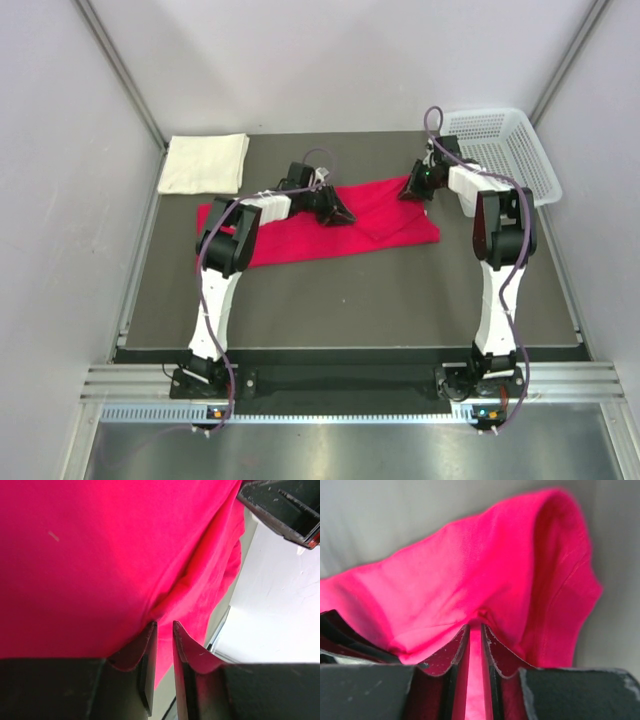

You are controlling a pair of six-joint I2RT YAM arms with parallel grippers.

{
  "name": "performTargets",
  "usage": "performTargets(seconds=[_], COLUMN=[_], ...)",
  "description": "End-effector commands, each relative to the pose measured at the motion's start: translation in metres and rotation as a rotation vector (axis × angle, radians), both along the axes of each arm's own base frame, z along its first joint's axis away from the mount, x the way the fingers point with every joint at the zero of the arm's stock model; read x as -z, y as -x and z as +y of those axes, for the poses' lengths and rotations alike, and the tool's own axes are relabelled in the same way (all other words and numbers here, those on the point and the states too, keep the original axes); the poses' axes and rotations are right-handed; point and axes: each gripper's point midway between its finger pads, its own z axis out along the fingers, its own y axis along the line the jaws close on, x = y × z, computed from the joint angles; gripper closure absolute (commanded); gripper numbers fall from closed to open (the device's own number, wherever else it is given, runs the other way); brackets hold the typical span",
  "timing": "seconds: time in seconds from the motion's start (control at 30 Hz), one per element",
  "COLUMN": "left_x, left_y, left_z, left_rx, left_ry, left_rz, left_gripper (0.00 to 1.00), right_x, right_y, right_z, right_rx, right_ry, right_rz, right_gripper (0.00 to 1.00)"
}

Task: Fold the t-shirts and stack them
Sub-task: Fold the tshirt

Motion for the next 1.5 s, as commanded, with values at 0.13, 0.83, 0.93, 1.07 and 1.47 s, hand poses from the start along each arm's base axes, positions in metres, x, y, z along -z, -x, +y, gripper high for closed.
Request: performTargets(seconds=[0.13, 0.83, 0.93, 1.07, 1.47], left_x=[0.013, -0.111, -0.092, -0.074, -0.007], left_y=[-0.001, 0.093, 0.125, 0.16, 0.189], left_z=[0.012, 0.21, 0.275, 0.324, 0.37], left_rx=[0.026, -0.323, -0.509, -0.66, -0.842], left_ry=[-0.053, -0.433, -0.564, -0.653, -0.599], left_rz=[-0.011, -0.119, -0.007, 0.104, 0.381], left_gripper=[0.76, 0.62, 0.59, 0.51, 0.34], right_x=[-0.007, -0.111, -0.102, -0.09, -0.045], right_y=[-0.017, 0.103, 0.125, 0.146, 0.166], right_z=[-0.016, -0.032, -0.03, -0.024, -0.025], right_rx=[0.006, 0.129, 0.182, 0.224, 0.323], right_ry=[0.09, 0.089, 0.038, -0.051, -0.131], right_rz=[-0.047, -0.132, -0.123, -0.114, -0.055], right_gripper=[0.84, 0.4, 0.39, 0.39, 0.34])
